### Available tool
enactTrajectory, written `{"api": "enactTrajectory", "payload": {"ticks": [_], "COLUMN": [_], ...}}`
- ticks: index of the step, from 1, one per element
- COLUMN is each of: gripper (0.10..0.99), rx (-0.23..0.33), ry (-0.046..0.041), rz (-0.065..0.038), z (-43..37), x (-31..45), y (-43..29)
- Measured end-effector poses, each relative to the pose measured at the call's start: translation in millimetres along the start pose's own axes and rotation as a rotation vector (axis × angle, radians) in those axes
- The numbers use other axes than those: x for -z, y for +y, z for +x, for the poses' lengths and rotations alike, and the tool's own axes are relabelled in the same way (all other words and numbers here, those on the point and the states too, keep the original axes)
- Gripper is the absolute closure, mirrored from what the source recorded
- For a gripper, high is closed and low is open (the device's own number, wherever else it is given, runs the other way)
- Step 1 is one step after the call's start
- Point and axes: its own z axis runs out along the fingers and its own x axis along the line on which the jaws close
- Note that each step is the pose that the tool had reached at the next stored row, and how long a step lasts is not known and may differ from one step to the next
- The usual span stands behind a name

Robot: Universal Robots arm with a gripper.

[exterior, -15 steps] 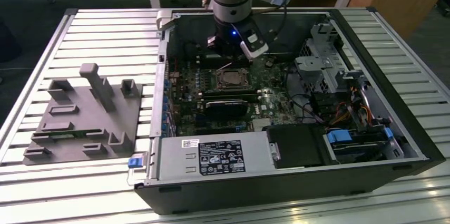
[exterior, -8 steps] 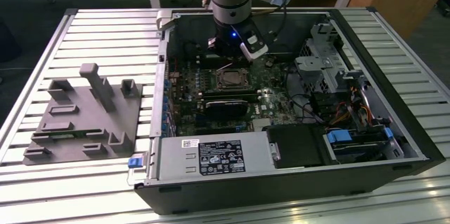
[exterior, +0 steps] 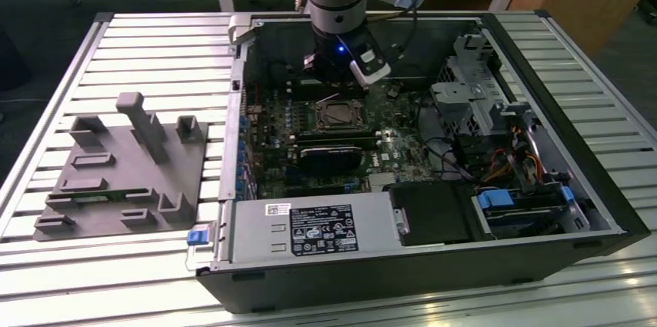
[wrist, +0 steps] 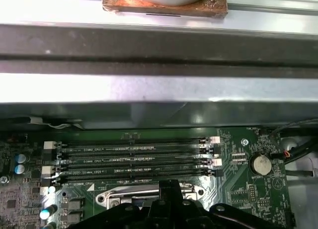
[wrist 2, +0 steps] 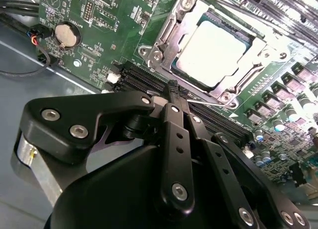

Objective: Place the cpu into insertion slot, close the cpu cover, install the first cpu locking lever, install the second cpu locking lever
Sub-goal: 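Install the first cpu locking lever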

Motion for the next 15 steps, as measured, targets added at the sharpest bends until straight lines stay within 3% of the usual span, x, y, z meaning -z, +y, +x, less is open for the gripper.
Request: {"api": "enactTrajectory", "payload": {"ticks": [5,15], "gripper": [0.98,0.98], "rx": [0.001,-0.019], "ry": [-0.0004,-0.0053], "rz": [0.009,0.025], "z": [0.6,1.4], "x": [-2.2,-6.4], "y": [6.9,10.4]}}
